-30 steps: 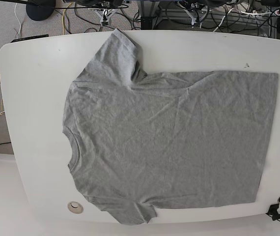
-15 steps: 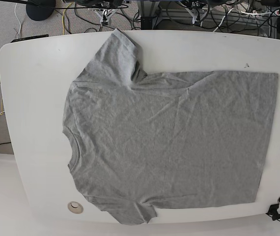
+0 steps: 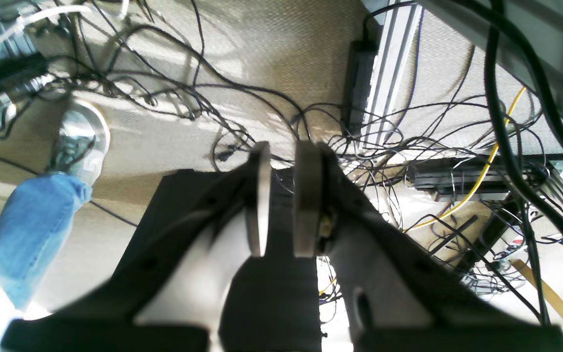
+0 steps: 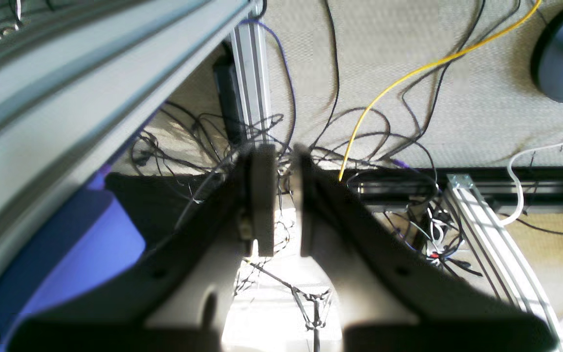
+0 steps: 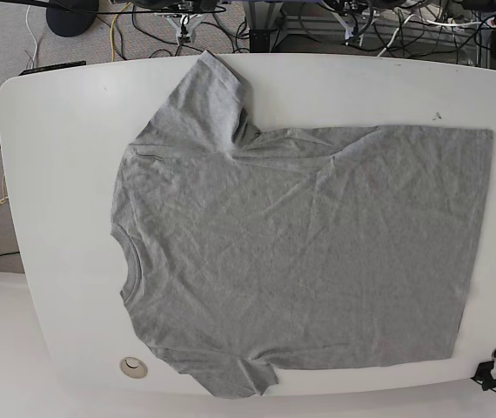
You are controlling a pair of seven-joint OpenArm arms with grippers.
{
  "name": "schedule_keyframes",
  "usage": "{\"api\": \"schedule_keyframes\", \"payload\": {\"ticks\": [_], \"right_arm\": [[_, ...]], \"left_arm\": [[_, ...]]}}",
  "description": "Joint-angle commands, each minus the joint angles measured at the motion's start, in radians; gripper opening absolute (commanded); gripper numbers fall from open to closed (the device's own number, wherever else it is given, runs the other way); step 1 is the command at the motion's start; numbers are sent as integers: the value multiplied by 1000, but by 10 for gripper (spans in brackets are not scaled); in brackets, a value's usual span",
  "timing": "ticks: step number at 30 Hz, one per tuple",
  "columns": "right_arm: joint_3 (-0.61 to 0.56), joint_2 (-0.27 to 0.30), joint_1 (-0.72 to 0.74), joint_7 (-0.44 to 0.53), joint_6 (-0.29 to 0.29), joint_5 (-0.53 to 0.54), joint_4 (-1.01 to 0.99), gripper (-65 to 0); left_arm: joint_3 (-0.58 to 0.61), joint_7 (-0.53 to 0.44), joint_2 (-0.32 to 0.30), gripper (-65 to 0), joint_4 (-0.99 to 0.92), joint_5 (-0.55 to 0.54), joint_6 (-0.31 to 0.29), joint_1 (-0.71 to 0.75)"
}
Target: Fold the T-shirt properly
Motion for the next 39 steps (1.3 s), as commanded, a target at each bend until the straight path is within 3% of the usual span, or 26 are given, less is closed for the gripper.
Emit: {"api": "schedule_keyframes", "payload": {"ticks": [1,39], "right_arm": [[-1,0,5,7,7,2,-1,-586],[0,-4,8,14,12,-2,-3,-588]], "left_arm": [[-4,4,-2,-571,-6,2,3,-1],[-3,21,-8,-574,-7,11,7,-7]]}}
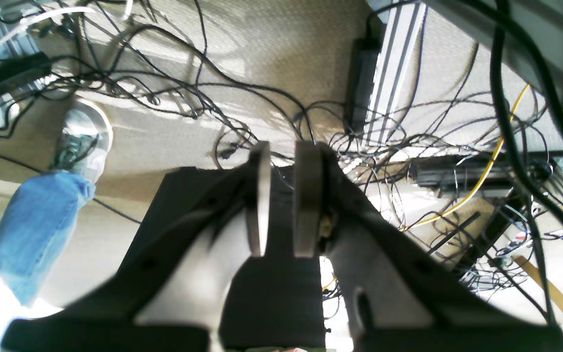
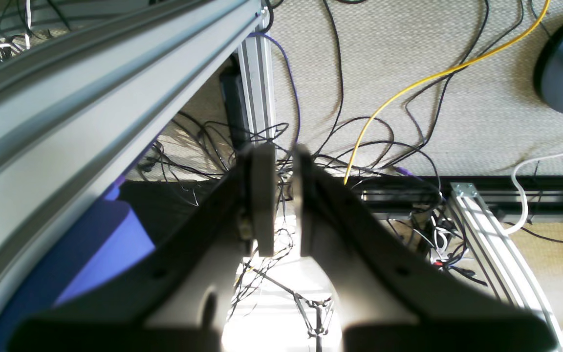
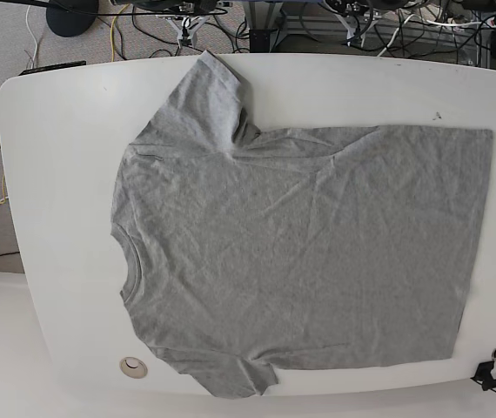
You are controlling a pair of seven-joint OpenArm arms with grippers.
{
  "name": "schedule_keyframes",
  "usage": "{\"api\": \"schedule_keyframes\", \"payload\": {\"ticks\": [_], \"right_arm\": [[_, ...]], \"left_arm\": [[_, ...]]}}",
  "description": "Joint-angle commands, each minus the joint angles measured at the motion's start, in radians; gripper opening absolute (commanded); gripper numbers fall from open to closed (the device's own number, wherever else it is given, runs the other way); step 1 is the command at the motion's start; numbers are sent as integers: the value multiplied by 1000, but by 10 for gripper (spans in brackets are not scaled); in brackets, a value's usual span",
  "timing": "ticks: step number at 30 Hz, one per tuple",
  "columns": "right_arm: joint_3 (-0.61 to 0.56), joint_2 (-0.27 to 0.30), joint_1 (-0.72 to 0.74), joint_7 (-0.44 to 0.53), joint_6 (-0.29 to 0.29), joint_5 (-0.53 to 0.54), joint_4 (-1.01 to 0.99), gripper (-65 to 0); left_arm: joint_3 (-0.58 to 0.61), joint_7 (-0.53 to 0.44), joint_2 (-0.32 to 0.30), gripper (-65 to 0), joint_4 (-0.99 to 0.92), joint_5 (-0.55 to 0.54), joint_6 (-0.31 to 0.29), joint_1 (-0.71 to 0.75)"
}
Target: Fold the T-shirt properly
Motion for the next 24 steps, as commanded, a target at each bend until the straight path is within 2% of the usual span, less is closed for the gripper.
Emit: {"api": "schedule_keyframes", "payload": {"ticks": [1,24], "right_arm": [[0,2,8,5,4,-4,-2,-588],[-2,2,7,4,5,-4,-2,-591]], "left_arm": [[2,1,1,-575,-4,2,2,2],[13,3,-7,-572,2,0,-3,-2]]}}
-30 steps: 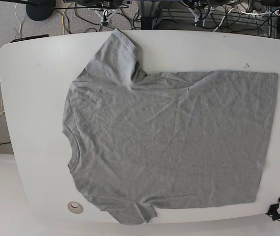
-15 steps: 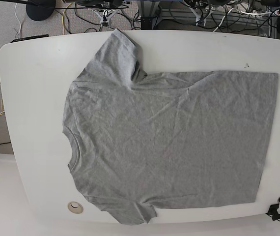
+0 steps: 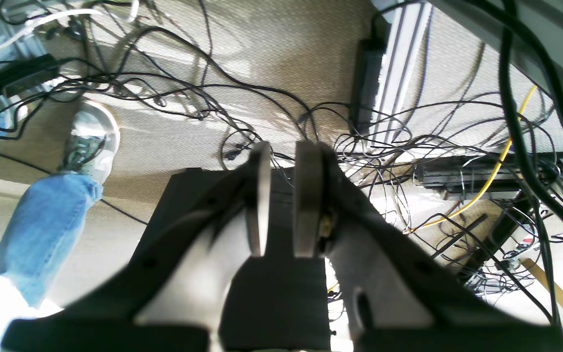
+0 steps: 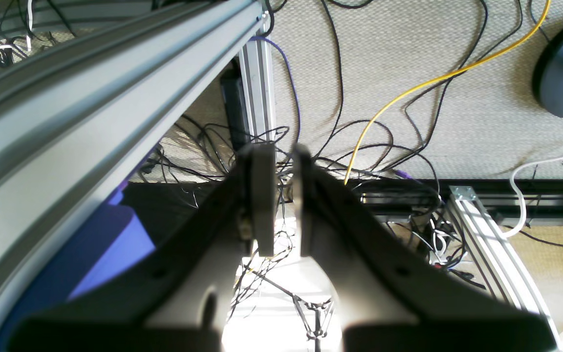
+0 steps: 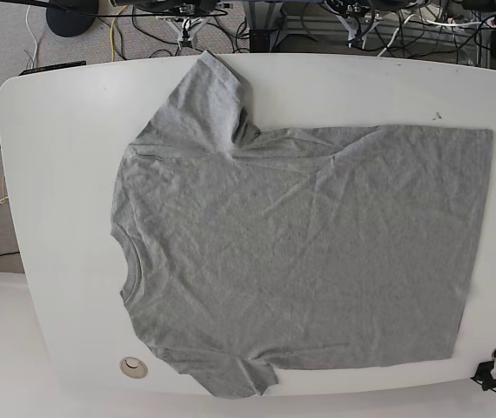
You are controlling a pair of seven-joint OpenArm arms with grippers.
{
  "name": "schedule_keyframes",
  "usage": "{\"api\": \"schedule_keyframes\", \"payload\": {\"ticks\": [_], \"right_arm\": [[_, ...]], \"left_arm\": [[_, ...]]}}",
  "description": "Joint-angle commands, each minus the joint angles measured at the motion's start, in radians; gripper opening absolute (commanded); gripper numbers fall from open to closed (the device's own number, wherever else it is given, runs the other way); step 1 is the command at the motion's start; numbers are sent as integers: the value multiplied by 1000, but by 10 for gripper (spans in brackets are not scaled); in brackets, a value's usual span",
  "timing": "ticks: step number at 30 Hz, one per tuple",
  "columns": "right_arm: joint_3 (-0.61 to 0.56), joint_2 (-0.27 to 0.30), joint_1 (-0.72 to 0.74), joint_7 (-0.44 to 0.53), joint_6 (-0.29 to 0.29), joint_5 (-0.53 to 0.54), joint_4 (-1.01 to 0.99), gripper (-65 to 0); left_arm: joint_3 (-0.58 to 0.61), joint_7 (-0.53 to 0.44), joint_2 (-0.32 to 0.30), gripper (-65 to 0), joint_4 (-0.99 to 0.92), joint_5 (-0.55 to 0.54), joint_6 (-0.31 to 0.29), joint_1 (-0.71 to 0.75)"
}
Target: Fold the T-shirt properly
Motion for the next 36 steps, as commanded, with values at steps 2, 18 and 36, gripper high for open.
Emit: {"api": "schedule_keyframes", "payload": {"ticks": [2,18,36], "right_arm": [[2,3,2,4,5,-3,-2,-592],[0,9,-2,9,7,-8,-2,-593],[-4,29,-44,19,-12,-22,12,-592]], "left_arm": [[-1,1,-4,-571,1,-4,0,5],[3,11,-5,-528,4,-3,-8,13],[-3,8,2,-491,73,0,-30,38]]}}
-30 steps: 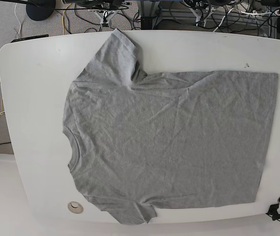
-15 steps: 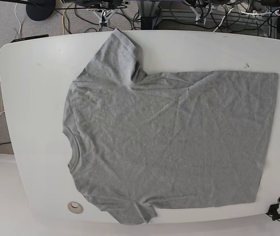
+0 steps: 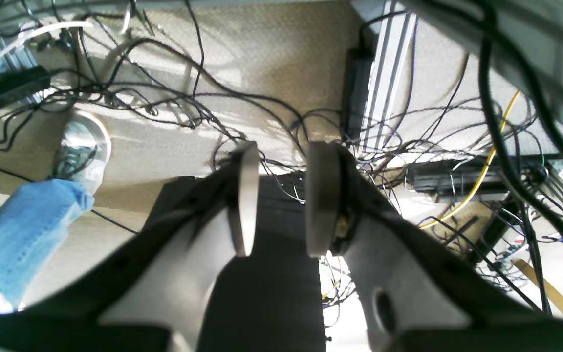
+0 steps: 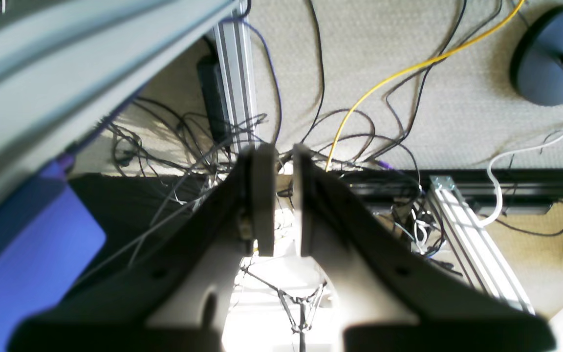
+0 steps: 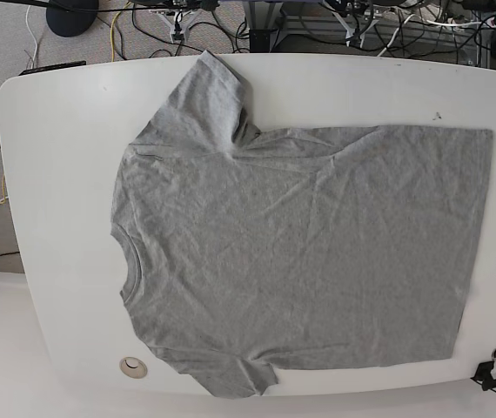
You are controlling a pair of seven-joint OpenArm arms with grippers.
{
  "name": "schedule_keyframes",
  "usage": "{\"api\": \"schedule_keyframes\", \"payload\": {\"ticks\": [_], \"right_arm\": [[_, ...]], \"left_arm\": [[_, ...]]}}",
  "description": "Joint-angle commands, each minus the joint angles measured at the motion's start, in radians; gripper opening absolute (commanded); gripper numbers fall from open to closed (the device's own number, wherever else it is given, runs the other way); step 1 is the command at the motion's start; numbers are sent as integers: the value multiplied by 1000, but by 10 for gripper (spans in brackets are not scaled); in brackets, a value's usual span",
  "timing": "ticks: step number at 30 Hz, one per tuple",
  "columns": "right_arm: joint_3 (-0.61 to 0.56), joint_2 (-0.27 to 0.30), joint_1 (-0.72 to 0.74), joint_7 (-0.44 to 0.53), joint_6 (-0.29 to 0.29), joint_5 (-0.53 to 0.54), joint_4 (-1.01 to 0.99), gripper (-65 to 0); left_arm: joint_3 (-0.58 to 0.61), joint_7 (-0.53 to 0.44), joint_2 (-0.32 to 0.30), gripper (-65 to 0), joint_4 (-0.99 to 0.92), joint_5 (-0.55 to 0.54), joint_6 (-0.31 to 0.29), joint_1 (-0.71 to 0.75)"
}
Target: Fold the T-shirt properly
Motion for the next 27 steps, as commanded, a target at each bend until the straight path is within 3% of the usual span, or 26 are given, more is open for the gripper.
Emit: {"api": "schedule_keyframes", "payload": {"ticks": [1,8,27], "right_arm": [[-2,0,-4,3,0,1,-1,-592],[-2,0,-29,43,0,1,8,-595],[-2,18,-397,52,0,1,565,-595]], "left_arm": [[2,3,0,-491,0,0,1,-1],[2,3,0,-491,8,0,1,8],[0,-34,-7,-491,476,-1,1,333]]}}
